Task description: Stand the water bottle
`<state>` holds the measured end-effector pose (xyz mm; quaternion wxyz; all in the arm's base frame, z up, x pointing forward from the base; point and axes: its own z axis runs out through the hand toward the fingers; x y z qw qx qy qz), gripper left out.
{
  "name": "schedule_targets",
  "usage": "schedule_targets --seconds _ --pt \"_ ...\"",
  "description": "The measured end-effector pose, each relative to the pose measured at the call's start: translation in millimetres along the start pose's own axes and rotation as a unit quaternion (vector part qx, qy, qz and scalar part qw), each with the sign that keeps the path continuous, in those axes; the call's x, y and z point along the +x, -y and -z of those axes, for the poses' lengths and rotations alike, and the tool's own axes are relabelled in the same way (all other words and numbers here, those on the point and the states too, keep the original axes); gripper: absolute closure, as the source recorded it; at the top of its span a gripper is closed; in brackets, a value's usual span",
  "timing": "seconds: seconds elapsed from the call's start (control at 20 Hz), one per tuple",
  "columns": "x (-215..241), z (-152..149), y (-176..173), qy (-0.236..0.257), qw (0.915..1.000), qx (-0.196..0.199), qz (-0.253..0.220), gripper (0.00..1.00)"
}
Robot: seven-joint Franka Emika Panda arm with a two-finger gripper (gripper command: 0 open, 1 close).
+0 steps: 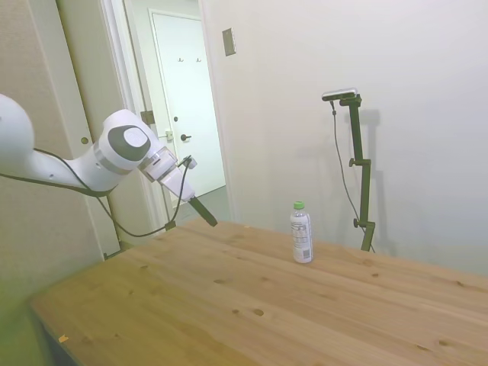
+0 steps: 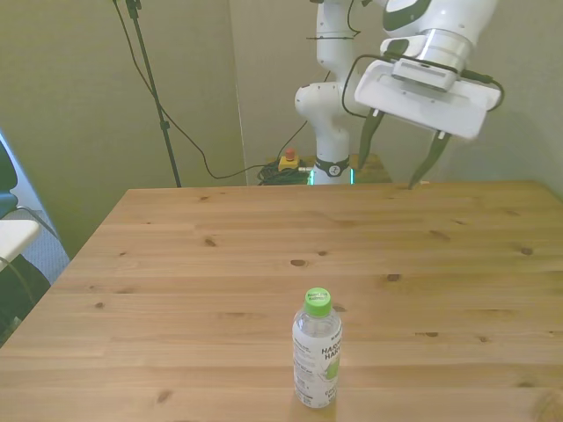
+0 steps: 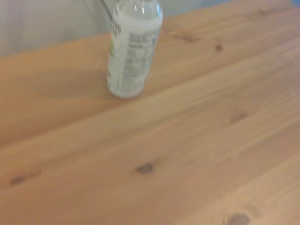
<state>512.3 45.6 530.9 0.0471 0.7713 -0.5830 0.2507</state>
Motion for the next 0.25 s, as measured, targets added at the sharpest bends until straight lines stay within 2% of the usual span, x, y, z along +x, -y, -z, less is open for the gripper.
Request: schedule_targets --seconds 0.15,0.25 --pt "15.6 0.9 -31.9 0.054 0.9972 -0.017 0.050 0.00" --pt "23.1 1.3 -43.3 0.096 0.9917 -0.024 0.083 0.00"
